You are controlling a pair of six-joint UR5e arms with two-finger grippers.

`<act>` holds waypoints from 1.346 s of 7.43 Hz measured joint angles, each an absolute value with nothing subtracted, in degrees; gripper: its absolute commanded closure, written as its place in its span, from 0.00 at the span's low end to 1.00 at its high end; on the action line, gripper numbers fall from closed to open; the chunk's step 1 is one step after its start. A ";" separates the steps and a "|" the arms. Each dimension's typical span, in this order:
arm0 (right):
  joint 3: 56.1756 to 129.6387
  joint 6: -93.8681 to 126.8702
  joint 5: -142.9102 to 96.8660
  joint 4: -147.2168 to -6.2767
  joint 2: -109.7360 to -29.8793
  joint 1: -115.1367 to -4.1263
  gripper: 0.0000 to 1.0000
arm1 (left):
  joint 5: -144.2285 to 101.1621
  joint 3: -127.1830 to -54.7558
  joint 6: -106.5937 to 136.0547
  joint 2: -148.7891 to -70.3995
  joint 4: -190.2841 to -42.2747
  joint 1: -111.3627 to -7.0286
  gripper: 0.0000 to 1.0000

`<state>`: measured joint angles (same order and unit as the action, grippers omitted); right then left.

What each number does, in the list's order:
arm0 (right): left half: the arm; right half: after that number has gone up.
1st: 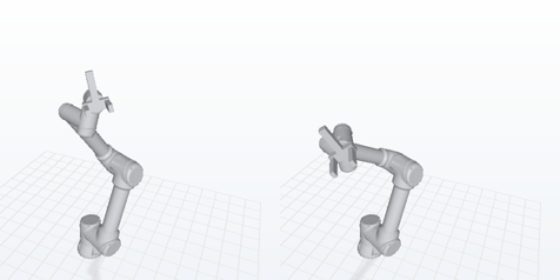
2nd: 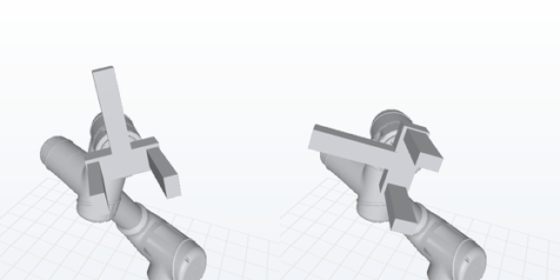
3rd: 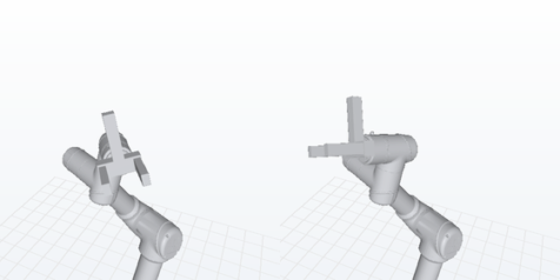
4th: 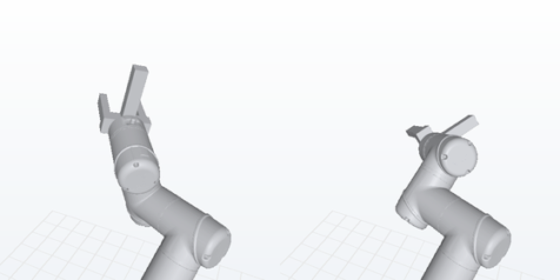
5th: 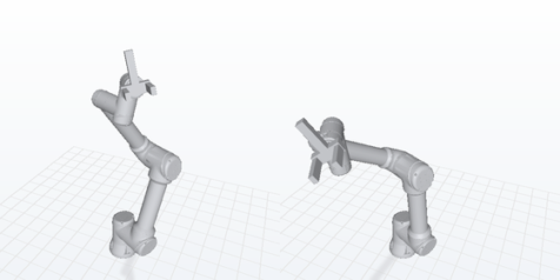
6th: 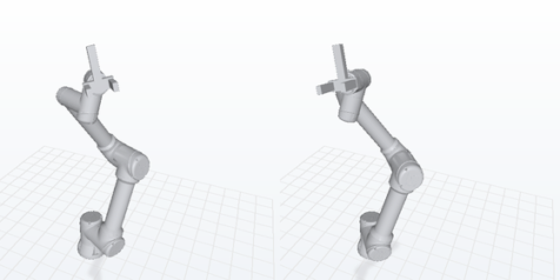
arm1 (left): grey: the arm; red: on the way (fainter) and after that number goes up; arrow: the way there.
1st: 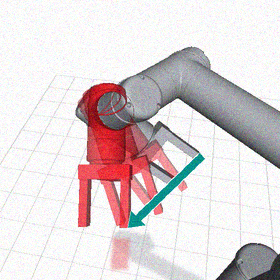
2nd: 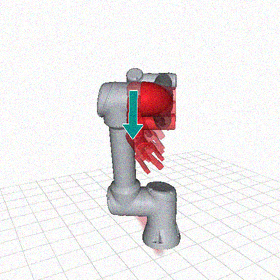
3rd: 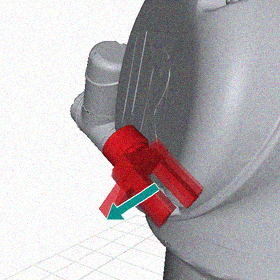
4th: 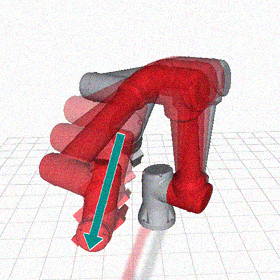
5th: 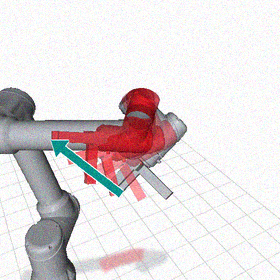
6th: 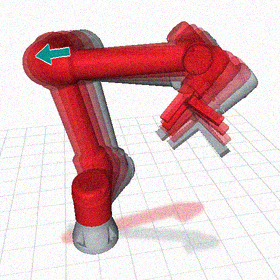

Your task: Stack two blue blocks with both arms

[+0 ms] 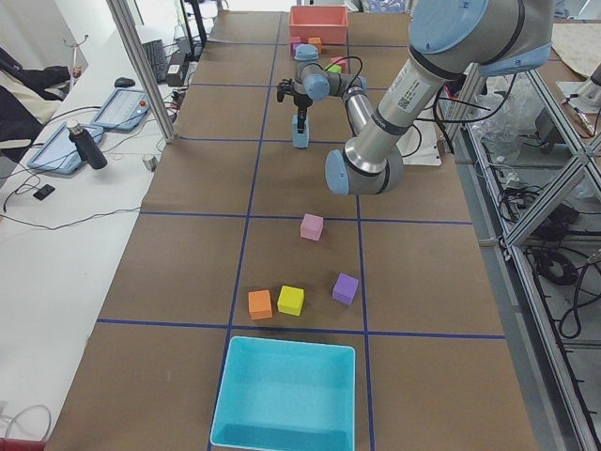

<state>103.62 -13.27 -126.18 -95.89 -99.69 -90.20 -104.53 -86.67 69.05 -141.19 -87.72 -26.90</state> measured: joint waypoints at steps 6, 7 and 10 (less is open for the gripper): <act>103.62 -13.27 -126.21 -95.89 -99.67 -90.18 0.00 | -110.68 -98.07 66.53 -140.36 -79.60 -33.61 0.02; 103.62 -13.27 -126.23 -95.89 -99.67 -90.18 0.00 | -111.25 -102.38 63.38 -137.43 -77.19 -35.34 0.02; 103.51 -13.25 -126.43 -95.89 -99.58 -90.20 0.00 | -113.09 -109.59 51.51 -125.11 -76.13 -42.91 0.02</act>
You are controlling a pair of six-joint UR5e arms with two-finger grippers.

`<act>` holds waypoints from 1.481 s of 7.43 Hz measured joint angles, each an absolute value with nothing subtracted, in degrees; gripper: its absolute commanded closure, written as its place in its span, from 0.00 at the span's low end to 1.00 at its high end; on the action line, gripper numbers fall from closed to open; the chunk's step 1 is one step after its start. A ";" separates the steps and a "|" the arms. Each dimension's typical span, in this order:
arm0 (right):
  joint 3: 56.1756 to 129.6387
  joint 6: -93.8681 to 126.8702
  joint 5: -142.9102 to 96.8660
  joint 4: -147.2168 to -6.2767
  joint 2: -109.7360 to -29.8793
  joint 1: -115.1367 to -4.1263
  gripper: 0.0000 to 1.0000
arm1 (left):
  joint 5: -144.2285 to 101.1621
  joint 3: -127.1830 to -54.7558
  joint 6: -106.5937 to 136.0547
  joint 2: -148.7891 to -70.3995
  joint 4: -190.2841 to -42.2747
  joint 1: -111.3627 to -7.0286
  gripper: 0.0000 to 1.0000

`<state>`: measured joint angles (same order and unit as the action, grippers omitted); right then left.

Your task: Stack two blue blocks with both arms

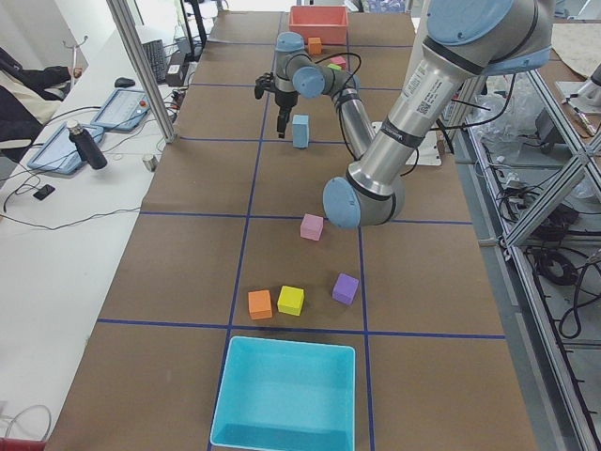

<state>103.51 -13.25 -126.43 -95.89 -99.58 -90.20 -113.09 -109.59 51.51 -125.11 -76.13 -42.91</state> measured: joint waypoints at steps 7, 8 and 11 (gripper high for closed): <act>102.37 -6.97 -128.11 -94.56 -99.31 -90.23 0.00 | -130.56 -103.80 8.54 -95.55 -82.83 -78.87 0.02; 102.23 -6.84 -128.18 -94.44 -99.32 -90.22 0.00 | -131.15 -101.53 6.27 -92.39 -83.52 -81.81 0.02; 102.22 -6.41 -128.44 -94.31 -99.32 -90.19 0.00 | -132.64 -100.37 5.13 -87.37 -87.58 -85.97 0.02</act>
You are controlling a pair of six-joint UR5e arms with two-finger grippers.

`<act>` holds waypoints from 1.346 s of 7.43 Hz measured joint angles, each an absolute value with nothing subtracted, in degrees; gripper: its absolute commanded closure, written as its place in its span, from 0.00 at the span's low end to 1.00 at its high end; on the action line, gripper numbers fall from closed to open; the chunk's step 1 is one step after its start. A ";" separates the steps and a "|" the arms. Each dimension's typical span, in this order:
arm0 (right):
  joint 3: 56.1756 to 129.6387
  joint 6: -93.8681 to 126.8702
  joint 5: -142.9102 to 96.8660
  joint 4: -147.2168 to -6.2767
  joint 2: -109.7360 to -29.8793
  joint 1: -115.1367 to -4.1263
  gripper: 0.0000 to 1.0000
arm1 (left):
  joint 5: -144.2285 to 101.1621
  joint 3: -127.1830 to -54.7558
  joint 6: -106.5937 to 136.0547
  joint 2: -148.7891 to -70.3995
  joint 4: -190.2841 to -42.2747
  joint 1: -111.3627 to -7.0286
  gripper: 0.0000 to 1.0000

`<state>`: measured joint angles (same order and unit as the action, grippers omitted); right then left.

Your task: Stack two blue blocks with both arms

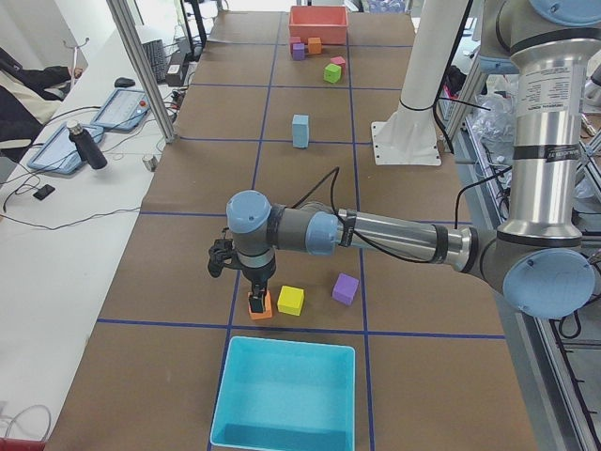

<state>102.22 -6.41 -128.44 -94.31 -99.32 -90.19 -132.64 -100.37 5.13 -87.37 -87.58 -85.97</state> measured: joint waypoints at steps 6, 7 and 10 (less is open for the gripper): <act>102.30 -6.24 -128.50 -94.31 -99.23 -90.18 0.00 | -137.88 -102.37 5.28 -84.89 -88.08 -88.56 0.02; 102.30 -6.24 -128.50 -94.31 -99.23 -90.18 0.00 | -137.74 -102.14 5.28 -84.85 -88.07 -88.59 0.02; 102.23 -6.24 -128.50 -94.31 -99.23 -90.18 0.00 | -137.62 -101.45 5.31 -84.44 -88.07 -88.59 0.02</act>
